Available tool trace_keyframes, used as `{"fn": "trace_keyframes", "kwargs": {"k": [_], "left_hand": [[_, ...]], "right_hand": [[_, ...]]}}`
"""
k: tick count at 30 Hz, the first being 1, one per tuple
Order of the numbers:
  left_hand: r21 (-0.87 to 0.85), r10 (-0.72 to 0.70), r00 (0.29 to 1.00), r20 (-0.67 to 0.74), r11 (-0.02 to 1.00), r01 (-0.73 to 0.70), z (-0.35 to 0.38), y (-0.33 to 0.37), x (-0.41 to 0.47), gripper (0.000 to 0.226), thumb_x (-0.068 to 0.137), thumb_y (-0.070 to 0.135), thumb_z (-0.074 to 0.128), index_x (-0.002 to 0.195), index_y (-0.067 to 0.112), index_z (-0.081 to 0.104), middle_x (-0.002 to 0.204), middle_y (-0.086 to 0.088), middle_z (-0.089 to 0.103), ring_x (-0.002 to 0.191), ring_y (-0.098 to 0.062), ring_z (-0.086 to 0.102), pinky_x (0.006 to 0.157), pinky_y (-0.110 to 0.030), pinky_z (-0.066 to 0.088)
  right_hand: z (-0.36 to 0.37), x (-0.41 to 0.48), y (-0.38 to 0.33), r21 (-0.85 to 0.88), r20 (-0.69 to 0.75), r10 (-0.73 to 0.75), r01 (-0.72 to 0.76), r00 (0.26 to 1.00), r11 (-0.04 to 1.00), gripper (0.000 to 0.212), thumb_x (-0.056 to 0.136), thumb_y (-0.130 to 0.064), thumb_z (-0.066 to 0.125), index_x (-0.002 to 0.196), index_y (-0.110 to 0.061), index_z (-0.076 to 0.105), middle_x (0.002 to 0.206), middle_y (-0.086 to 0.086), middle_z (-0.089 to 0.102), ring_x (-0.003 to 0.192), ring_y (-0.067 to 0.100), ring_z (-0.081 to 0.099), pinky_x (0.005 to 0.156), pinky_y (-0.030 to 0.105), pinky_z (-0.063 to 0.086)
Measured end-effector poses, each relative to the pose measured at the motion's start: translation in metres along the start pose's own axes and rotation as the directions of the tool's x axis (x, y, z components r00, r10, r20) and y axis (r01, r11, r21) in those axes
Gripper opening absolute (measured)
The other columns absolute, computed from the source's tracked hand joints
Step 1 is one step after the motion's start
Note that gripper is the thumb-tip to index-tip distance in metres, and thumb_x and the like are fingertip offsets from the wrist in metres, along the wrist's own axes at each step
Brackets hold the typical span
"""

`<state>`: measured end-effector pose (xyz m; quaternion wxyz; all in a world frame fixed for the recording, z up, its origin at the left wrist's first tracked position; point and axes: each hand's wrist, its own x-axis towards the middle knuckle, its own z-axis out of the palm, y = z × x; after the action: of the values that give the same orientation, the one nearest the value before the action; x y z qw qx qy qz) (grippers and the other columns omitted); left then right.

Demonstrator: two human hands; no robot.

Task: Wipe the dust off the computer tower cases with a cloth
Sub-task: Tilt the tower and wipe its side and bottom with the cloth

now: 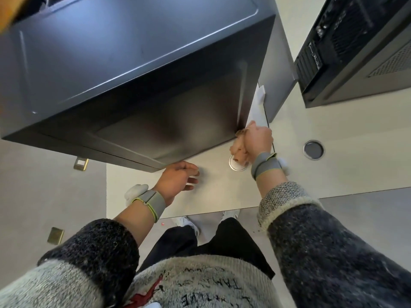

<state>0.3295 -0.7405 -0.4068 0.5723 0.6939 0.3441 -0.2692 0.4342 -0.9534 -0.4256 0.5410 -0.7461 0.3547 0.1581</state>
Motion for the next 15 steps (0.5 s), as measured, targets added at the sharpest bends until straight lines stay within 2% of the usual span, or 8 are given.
{"fn": "trace_keyframes", "kwargs": {"k": [3,5,8,9,10,11,13,15], "left_hand": [[0.004,0.001,1.0,0.003,1.0,-0.001,0.004,0.004,0.001,0.011,0.099,0.007,0.062,0.106,0.005,0.07,0.1,-0.01,0.073,0.083,-0.025,0.067,0.077,-0.036,0.053],[0.011,-0.002,1.0,0.005,1.0,0.002,0.006,0.005,0.001,0.013,0.099,0.008,0.062,0.107,0.004,0.071,0.1,-0.01,0.073,0.082,-0.024,0.067,0.077,-0.036,0.053],[0.029,-0.006,1.0,0.011,1.0,0.005,0.003,0.005,-0.001,0.011,0.1,0.008,0.061,0.106,0.005,0.07,0.102,-0.011,0.073,0.083,-0.024,0.068,0.078,-0.037,0.054],[0.033,-0.006,1.0,0.011,0.999,0.006,0.003,0.004,-0.002,0.011,0.1,0.009,0.061,0.106,0.006,0.07,0.102,-0.01,0.073,0.084,-0.024,0.068,0.078,-0.037,0.054],[0.04,-0.008,1.0,0.007,0.999,0.008,-0.001,0.004,-0.003,0.011,0.1,0.008,0.061,0.106,0.006,0.07,0.102,-0.01,0.073,0.084,-0.024,0.068,0.078,-0.036,0.054],[0.04,-0.01,1.0,0.001,0.999,0.01,-0.003,0.003,-0.005,0.012,0.101,0.008,0.06,0.107,0.006,0.07,0.101,-0.01,0.073,0.084,-0.024,0.068,0.077,-0.036,0.054],[0.036,-0.016,1.0,-0.017,0.999,0.017,-0.012,0.001,-0.006,0.013,0.101,0.008,0.06,0.109,0.004,0.07,0.101,-0.01,0.073,0.084,-0.025,0.067,0.075,-0.034,0.054],[0.034,-0.032,0.999,-0.041,0.999,0.033,-0.02,-0.002,-0.008,0.015,0.1,0.008,0.06,0.111,0.002,0.07,0.1,-0.01,0.074,0.084,-0.025,0.068,0.074,-0.034,0.054]], "right_hand": [[-0.002,-0.012,0.0,0.035,-0.009,-0.102,0.102,0.995,0.994,0.051,0.11,-0.04,0.044,0.087,-0.004,0.072,0.079,0.004,0.071,0.073,0.022,0.064,0.061,0.027,0.045],[0.002,-0.024,0.004,0.059,-0.013,-0.169,0.169,0.986,0.984,0.047,0.111,-0.042,0.043,0.085,-0.01,0.067,0.083,0.0,0.072,0.075,0.018,0.064,0.064,0.028,0.047],[0.01,-0.03,0.013,-0.029,-0.01,-0.221,0.22,0.975,0.975,0.024,0.11,-0.022,0.047,0.092,-0.012,0.059,0.083,0.0,0.064,0.075,0.018,0.065,0.055,0.013,0.041],[0.012,-0.027,0.014,-0.054,0.011,-0.191,0.192,0.981,0.98,0.018,0.106,-0.012,0.047,0.093,-0.011,0.06,0.081,0.003,0.064,0.07,0.017,0.068,0.05,0.012,0.042],[0.016,-0.024,0.016,-0.059,0.037,-0.144,0.146,0.989,0.987,0.018,0.1,-0.004,0.046,0.093,-0.01,0.061,0.082,0.009,0.067,0.066,0.018,0.07,0.048,0.016,0.047],[0.018,-0.021,0.015,-0.094,0.057,-0.109,0.114,0.992,0.989,0.018,0.096,-0.003,0.047,0.094,-0.01,0.063,0.086,0.014,0.071,0.069,0.024,0.073,0.053,0.024,0.053],[0.032,-0.023,0.011,-0.226,0.081,-0.113,0.129,0.99,0.966,0.016,0.096,-0.008,0.054,0.106,-0.006,0.066,0.102,0.015,0.074,0.094,0.036,0.071,0.078,0.037,0.057],[0.045,-0.036,0.011,-0.275,0.147,-0.092,0.13,0.985,0.953,0.024,0.1,-0.01,0.056,0.122,0.0,0.059,0.108,0.014,0.068,0.099,0.032,0.065,0.089,0.039,0.052]]}}
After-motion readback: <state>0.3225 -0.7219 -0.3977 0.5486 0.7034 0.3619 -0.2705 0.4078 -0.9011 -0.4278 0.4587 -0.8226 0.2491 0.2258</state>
